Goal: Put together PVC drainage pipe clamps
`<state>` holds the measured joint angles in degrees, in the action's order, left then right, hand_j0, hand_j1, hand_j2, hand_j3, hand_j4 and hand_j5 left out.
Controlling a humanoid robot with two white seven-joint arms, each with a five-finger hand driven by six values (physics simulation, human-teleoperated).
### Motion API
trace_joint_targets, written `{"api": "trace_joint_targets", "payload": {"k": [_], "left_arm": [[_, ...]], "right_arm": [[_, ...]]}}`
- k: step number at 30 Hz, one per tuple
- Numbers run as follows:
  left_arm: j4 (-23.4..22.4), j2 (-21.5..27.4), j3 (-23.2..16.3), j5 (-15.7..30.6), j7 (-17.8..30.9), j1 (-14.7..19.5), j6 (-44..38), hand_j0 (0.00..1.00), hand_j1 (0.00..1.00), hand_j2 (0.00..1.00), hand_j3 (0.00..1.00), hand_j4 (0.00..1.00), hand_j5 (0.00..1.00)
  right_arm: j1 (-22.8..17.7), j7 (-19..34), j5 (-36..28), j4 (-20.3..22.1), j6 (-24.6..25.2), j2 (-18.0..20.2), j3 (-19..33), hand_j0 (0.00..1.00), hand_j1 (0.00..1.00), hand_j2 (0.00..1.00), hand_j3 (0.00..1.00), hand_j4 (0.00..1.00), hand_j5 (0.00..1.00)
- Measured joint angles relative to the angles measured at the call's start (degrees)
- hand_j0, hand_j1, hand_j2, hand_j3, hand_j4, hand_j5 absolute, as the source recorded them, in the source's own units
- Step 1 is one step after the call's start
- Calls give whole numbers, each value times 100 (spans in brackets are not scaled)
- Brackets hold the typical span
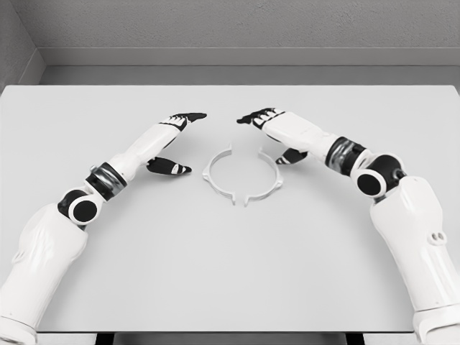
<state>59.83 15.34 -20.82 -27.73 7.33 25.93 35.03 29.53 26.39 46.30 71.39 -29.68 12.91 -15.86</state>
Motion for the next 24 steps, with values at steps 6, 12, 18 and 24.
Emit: {"api": "trace_joint_targets", "payload": {"k": [6, 12, 18, 24], "left_arm": [[1, -24, -5, -5, 0, -9, 0, 100, 100, 100, 100, 100, 100], [-126, -85, -16, -18, 0, 79, 0, 100, 100, 100, 100, 100, 100], [-163, -185, -36, -38, 0, 97, 0, 100, 100, 100, 100, 100, 100], [-161, -221, -49, -42, 0, 97, 0, 100, 100, 100, 100, 100, 100]], "right_arm": [[-237, -84, -37, 184, 141, 21, 965, 100, 100, 100, 100, 100, 100], [-2126, -106, -1108, 2021, -405, 111, 3516, 100, 100, 100, 100, 100, 100], [-3067, -42, -2676, 2509, -522, 1094, 3931, 100, 100, 100, 100, 100, 100], [-3006, 462, -2904, 2671, -543, 1490, 3572, 100, 100, 100, 100, 100, 100]]}}
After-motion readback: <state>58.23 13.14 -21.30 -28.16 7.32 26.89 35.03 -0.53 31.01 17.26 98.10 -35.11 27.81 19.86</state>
